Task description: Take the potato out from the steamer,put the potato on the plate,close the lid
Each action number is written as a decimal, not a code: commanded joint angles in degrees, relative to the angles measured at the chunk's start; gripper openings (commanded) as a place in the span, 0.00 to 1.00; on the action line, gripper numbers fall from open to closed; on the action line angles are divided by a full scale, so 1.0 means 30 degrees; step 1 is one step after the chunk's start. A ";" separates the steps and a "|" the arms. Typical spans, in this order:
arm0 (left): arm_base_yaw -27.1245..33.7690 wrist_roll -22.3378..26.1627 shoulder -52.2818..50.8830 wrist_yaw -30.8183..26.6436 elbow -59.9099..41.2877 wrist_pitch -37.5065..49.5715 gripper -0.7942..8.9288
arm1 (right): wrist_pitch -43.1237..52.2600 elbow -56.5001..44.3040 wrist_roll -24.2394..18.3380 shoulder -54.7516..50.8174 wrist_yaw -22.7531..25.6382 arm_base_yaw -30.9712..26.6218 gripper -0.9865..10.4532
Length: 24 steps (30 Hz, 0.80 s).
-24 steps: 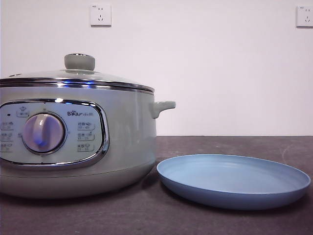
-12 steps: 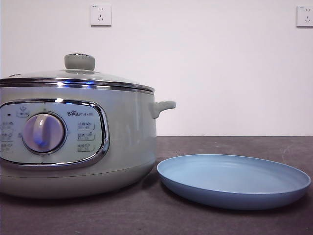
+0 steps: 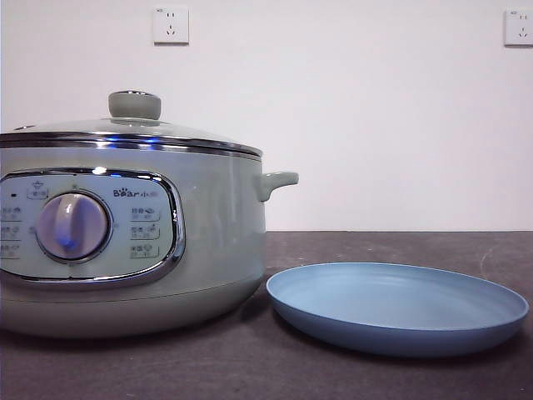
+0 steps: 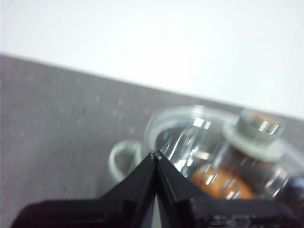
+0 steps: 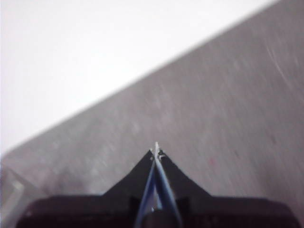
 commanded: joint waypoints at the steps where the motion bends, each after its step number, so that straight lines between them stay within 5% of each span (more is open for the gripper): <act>1: 0.0051 -0.0219 0.0474 0.0102 0.1362 -0.0619 0.07 | 0.0503 0.1326 -0.0291 0.0539 -0.0087 0.0036 0.08; 5: 0.0051 -0.0204 0.1851 0.0758 0.3475 -0.1676 0.07 | 0.0488 0.3738 -0.0554 0.2040 -0.1137 0.0036 0.08; 10: 0.0007 0.0168 0.4284 0.2033 0.6098 -0.2353 0.07 | 0.0474 0.7366 -0.2040 0.4962 -0.3264 0.0058 0.08; 18: -0.0364 0.0291 0.8109 0.3147 1.0178 -0.2557 0.07 | 0.0306 1.3070 -0.4728 0.9377 -0.4481 0.1005 0.08; 24: -0.0474 0.1158 1.1460 0.4721 1.3741 -0.4248 0.07 | -0.2164 1.6990 -0.6142 1.2735 -0.6615 0.1902 0.08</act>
